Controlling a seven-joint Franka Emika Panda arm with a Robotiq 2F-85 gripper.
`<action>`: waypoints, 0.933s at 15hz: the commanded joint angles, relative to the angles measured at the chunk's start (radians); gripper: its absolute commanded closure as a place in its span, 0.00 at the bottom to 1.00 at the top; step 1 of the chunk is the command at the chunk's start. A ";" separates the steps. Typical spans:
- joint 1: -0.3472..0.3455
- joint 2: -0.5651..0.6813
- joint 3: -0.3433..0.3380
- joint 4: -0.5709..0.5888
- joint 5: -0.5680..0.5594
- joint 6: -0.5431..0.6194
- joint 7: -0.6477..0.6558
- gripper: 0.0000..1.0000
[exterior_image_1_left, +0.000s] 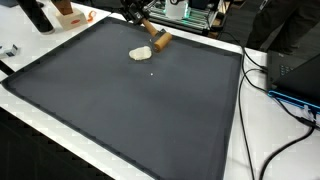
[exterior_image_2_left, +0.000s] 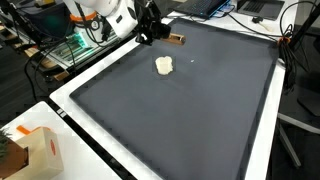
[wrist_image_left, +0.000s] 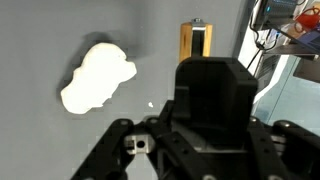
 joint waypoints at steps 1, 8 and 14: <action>-0.025 0.017 0.014 0.012 0.045 -0.027 0.020 0.76; -0.033 0.039 0.019 0.015 0.092 -0.022 0.050 0.76; -0.029 0.033 0.028 0.021 0.088 -0.009 0.148 0.76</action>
